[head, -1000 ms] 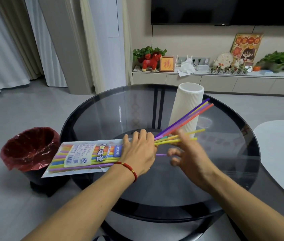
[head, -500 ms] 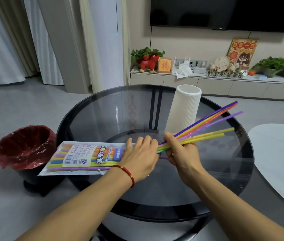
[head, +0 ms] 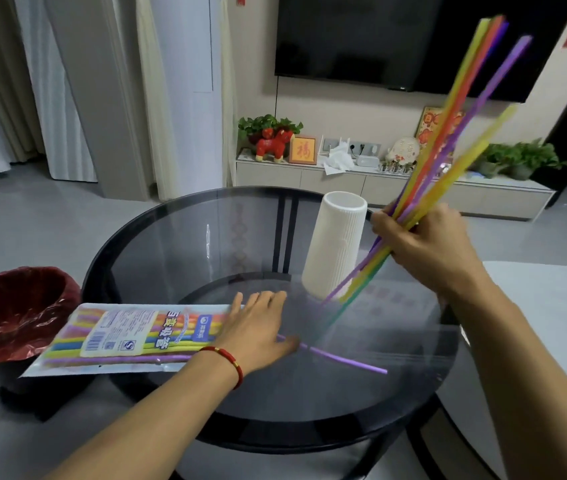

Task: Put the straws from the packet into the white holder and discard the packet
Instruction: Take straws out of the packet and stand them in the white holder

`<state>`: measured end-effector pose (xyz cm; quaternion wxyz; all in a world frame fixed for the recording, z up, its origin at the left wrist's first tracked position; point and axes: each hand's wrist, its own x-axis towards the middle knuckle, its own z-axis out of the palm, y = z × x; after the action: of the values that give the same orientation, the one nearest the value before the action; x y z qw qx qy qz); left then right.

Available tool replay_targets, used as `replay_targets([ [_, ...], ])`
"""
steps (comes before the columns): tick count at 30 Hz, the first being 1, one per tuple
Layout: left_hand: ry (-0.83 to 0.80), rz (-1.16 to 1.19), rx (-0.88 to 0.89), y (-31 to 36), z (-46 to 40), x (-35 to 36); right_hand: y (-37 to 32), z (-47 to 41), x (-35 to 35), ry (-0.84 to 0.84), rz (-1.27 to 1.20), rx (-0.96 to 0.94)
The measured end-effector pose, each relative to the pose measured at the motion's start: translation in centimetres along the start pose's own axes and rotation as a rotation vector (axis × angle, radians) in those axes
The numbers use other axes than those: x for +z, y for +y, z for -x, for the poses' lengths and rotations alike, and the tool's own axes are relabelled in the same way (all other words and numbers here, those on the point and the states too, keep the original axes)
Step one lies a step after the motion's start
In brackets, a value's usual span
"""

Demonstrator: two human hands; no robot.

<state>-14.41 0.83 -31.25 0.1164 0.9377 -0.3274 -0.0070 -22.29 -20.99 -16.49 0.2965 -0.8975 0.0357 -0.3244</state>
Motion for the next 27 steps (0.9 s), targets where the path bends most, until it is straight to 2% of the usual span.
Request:
replay_targets([
  [3, 0.047, 0.488, 0.126, 3.2, -1.5, 0.0, -1.4, -0.9, 0.5, -0.087, 0.067, -0.092],
  [5, 0.066, 0.698, 0.128, 5.7, -2.5, 0.2, -1.9, -0.8, 1.9, -0.105, 0.043, -0.116],
  [10, 0.211, 0.849, -0.070, 7.7, -4.7, 1.8, -1.2, -0.3, 4.1, -0.047, -0.049, -0.099],
  [15, 0.474, 0.978, 0.013, 8.9, -6.4, 0.9, -2.2, -2.8, 2.1, 0.017, -0.085, -0.107],
  [17, 0.523, 1.018, 0.022, 9.1, -7.0, 0.9, -2.3, -3.4, 1.9, -0.001, -0.053, -0.107],
  [20, 0.493, 1.018, -0.011, 8.5, -7.7, 1.6, -1.2, -3.3, 3.0, -0.056, 0.032, -0.070],
  [23, 0.343, 1.032, -0.033, 7.7, -7.6, 2.1, 0.5, -2.4, 4.7, -0.158, 0.019, 0.010],
  [25, 0.247, 1.176, -0.035, 7.9, -7.2, 2.4, 1.4, -1.5, 6.0, -0.222, 0.018, 0.054],
  [27, 0.232, 1.310, -0.040, 8.1, -6.7, 2.8, 2.2, -0.6, 6.9, -0.282, 0.022, 0.111],
])
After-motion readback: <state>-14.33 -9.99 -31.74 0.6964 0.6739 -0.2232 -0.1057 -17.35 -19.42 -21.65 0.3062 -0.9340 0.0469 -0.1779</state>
